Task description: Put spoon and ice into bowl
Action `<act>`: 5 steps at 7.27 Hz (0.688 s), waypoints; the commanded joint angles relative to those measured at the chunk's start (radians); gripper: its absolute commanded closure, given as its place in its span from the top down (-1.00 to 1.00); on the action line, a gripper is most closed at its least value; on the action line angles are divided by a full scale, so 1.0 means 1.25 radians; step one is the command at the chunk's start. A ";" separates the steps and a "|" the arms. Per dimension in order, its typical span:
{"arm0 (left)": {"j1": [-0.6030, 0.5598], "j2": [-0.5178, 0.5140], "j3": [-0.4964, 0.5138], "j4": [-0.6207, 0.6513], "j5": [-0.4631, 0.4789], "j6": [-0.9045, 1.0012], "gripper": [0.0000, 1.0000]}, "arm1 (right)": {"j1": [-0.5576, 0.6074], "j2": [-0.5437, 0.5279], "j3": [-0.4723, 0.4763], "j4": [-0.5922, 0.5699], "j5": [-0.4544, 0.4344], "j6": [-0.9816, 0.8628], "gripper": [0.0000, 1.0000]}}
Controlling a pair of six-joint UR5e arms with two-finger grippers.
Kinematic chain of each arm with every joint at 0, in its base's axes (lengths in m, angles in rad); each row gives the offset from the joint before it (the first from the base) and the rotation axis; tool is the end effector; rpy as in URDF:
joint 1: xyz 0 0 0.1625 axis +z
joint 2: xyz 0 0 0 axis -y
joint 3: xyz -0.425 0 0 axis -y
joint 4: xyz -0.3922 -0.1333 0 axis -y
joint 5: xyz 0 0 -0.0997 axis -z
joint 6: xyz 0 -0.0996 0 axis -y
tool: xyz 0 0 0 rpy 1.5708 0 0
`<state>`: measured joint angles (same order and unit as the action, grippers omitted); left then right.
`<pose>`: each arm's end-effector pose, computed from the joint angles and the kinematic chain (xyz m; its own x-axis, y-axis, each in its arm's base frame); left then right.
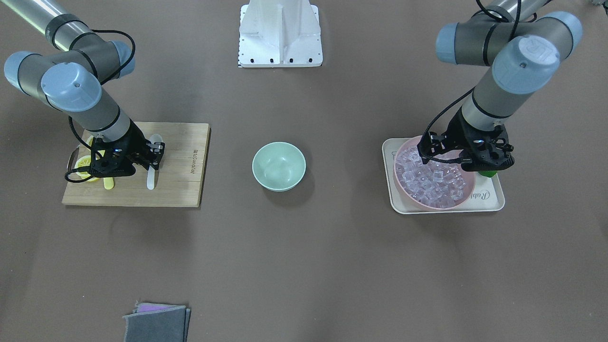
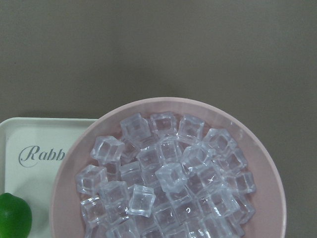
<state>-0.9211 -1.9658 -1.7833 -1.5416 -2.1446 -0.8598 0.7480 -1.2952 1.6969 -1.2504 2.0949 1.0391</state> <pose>0.3088 -0.5375 0.3464 0.7031 -0.0195 -0.7108 0.0401 0.9991 0.0123 -0.3893 -0.4750 0.4169 0.6498 0.0041 0.7601 -0.0197 0.9997 0.0114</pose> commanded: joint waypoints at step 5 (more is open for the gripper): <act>0.035 0.006 0.002 0.000 0.029 0.003 0.75 | -0.029 0.243 -0.074 -0.005 -0.045 0.372 -1.00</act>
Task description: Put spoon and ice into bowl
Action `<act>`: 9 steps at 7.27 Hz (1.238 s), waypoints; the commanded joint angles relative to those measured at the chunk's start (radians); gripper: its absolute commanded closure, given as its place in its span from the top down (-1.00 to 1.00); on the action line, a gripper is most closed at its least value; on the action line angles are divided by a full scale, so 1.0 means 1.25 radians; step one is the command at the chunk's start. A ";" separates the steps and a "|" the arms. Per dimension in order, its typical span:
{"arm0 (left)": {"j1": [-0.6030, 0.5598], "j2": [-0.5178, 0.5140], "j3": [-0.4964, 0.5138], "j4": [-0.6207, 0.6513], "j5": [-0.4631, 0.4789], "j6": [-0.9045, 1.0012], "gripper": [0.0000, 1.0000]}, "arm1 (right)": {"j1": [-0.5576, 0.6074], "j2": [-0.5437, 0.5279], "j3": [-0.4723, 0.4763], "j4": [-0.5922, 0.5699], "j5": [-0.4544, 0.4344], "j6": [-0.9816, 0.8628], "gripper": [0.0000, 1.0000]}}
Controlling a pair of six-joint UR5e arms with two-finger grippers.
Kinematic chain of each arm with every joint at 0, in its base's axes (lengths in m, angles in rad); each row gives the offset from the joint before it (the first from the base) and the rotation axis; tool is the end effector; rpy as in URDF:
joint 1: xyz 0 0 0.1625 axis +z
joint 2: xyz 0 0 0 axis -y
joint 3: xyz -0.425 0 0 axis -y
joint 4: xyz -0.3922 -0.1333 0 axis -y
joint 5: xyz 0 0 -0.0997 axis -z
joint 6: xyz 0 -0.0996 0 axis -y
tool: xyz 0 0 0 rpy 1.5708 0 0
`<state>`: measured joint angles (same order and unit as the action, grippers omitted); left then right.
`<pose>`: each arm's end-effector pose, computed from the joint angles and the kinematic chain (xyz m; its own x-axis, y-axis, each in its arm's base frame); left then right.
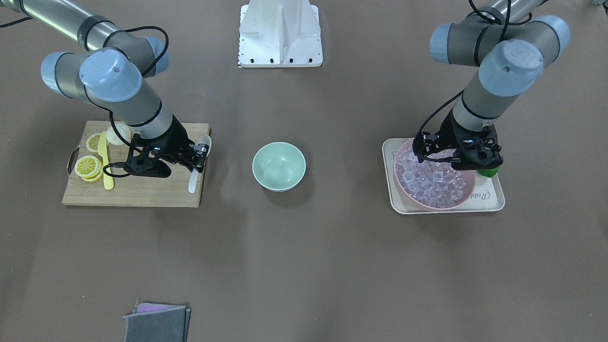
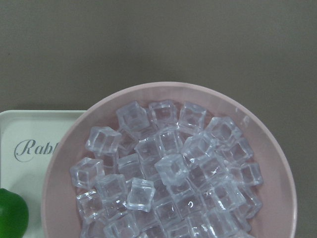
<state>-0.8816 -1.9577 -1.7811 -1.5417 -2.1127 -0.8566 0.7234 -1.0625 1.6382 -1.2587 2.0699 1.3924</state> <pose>0.3276 -0.5264 0.3538 0.7225 0.0056 -0.6913 0.0152 0.9996 0.0239 -0.4430 -0.5054 0.2981 0.5193 0.2507 0.8170 -0.2141 0.9637 -0.1596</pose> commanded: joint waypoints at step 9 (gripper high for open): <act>0.005 -0.019 0.070 -0.164 -0.008 -0.057 0.72 | -0.132 0.164 -0.089 -0.003 -0.277 0.322 -0.82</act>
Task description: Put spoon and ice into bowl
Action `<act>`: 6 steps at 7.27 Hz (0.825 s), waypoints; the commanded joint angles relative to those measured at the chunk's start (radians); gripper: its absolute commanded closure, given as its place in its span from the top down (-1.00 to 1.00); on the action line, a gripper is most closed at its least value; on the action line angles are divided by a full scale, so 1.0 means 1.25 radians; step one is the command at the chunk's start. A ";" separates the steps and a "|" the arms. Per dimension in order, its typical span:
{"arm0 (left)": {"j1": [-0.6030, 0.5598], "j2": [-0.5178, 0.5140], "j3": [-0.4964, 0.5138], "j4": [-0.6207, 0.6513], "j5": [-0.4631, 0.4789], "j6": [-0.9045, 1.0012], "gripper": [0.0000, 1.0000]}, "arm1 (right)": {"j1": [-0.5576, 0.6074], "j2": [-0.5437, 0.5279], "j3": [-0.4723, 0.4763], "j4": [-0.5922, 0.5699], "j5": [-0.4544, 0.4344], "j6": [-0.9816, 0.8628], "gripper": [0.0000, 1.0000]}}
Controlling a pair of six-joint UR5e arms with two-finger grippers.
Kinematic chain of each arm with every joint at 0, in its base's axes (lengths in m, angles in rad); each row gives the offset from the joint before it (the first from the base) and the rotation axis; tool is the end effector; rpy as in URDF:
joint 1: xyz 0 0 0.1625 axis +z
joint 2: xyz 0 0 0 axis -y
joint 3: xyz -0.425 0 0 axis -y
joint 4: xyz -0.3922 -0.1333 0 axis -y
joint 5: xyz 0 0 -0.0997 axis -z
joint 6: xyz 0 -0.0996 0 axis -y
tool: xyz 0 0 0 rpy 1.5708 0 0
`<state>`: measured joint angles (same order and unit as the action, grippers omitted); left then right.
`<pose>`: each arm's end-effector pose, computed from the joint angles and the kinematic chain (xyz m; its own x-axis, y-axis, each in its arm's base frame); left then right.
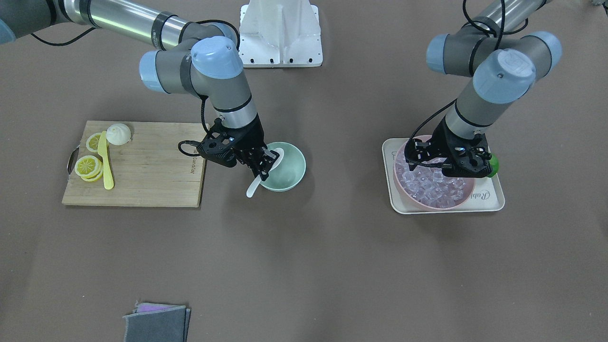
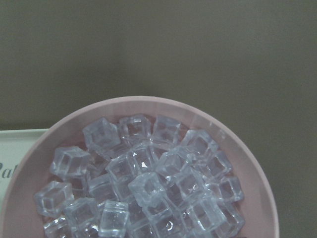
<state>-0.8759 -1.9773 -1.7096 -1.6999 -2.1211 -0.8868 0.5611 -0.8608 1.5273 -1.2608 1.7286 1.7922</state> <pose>0.3437 -0.5392 0.3535 0.6692 0.0384 -0.7421 0.0294 0.9965 0.0780 -0.5492 -0.4841 0.2148 0.3713 0.4895 0.7890 -0.5092 0.8179 -0.2678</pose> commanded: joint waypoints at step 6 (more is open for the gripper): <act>0.000 -0.001 0.112 -0.217 -0.063 -0.099 0.51 | 0.071 -0.126 0.145 -0.041 0.072 -0.128 1.00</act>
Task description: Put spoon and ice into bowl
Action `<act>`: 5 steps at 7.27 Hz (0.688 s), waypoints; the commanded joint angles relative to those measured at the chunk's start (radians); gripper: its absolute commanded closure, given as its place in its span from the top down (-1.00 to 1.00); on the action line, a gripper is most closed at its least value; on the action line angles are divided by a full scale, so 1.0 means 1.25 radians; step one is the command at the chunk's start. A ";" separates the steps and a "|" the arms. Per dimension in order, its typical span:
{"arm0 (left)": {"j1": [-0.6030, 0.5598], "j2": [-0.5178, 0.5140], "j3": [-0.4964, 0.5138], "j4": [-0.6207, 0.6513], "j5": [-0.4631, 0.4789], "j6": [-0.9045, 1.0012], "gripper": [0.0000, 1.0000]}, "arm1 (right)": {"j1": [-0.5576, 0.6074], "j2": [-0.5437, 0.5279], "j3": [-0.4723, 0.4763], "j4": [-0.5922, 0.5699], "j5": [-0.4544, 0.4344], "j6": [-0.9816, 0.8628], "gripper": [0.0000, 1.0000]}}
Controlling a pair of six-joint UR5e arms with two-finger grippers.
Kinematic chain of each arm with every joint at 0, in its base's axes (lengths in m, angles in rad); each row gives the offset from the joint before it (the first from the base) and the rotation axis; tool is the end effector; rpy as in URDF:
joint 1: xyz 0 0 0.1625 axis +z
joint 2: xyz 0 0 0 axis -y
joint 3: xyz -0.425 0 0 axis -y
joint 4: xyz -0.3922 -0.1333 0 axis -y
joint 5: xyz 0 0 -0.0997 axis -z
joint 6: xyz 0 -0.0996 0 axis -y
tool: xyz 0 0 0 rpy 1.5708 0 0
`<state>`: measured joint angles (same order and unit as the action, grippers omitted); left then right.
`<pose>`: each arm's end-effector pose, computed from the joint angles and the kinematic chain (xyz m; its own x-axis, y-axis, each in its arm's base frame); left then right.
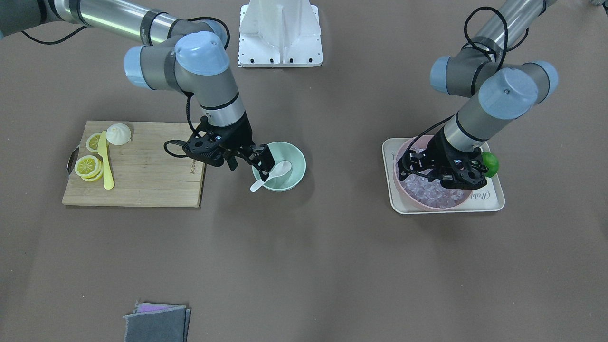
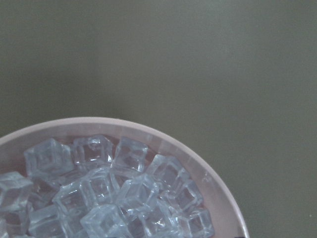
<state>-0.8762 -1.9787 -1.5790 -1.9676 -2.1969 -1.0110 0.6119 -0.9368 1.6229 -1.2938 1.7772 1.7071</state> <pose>0.3613 -0.5508 0.3772 0.5588 0.0015 -0.8293 0.0631 0.9970 0.0444 -0.5017 -0.4900 0.2303 0.4054 0.4469 0.7974 -0.4841 0.8449 -0.2275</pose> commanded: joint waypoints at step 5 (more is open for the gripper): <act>0.004 0.005 0.009 -0.003 -0.012 0.000 0.39 | 0.087 -0.092 0.081 -0.014 0.107 -0.100 1.00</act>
<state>-0.8736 -1.9723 -1.5691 -1.9711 -2.2038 -1.0119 0.7108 -1.0468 1.7229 -1.3115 1.8979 1.5923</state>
